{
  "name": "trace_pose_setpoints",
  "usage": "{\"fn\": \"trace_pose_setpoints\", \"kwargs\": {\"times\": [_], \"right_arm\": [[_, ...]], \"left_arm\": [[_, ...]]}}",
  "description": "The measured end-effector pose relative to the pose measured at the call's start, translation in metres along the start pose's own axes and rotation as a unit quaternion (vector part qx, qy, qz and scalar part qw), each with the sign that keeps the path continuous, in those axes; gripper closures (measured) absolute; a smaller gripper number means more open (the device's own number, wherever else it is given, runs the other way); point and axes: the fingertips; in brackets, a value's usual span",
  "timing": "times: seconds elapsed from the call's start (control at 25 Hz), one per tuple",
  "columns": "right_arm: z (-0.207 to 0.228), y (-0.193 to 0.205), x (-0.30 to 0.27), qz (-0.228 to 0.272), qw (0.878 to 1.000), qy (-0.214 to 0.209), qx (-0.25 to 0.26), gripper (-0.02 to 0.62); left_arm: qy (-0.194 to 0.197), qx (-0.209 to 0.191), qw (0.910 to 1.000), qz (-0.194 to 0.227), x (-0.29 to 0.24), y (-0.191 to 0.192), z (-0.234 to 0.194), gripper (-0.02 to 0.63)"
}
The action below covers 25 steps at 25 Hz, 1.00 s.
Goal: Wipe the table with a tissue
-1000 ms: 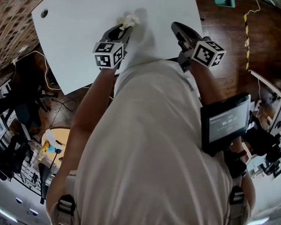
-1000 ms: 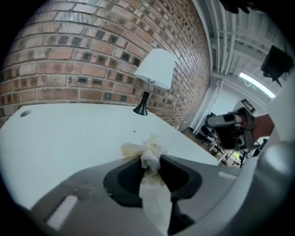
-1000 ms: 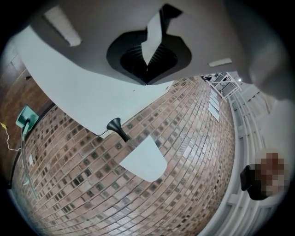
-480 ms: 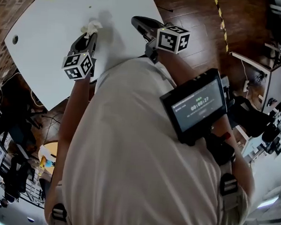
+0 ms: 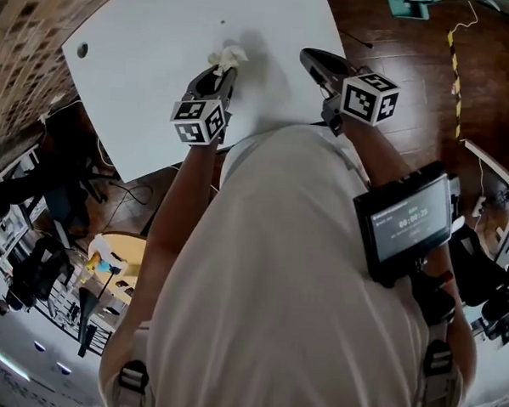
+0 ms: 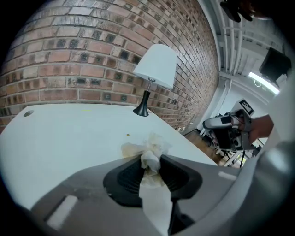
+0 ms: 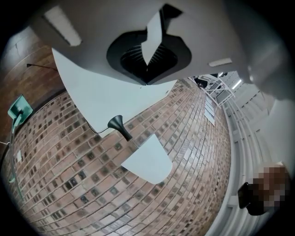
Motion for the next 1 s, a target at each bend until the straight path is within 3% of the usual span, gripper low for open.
{"fn": "trace_pose_setpoints", "kwargs": {"times": [0.36,0.64,0.84,1.0], "right_arm": [[0.019,-0.02,-0.004,-0.006,1.0,-0.011,-0.009,0.588],[0.033,-0.027,0.01,0.02,0.999,0.012,-0.029,0.588],[0.045,-0.029,0.022,0.04,0.998,0.031,-0.048,0.588],[0.049,-0.029,0.026,0.049,0.997,0.037,-0.054,0.588]], "left_arm": [[-0.075,0.027,0.9967,-0.014,-0.013,-0.017,-0.085,0.491],[-0.101,0.041,0.9938,-0.023,-0.035,-0.039,-0.141,0.491],[-0.111,-0.042,0.9905,-0.07,-0.057,-0.032,-0.147,0.492],[-0.119,-0.076,0.9863,-0.086,-0.06,-0.025,-0.149,0.497]]}}
Point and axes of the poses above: the fingertips, and each gripper's own axes: x backward along the fingers, z to its right, y out of its underside, and after that the axes turned 14 degrees about -x, right-handed
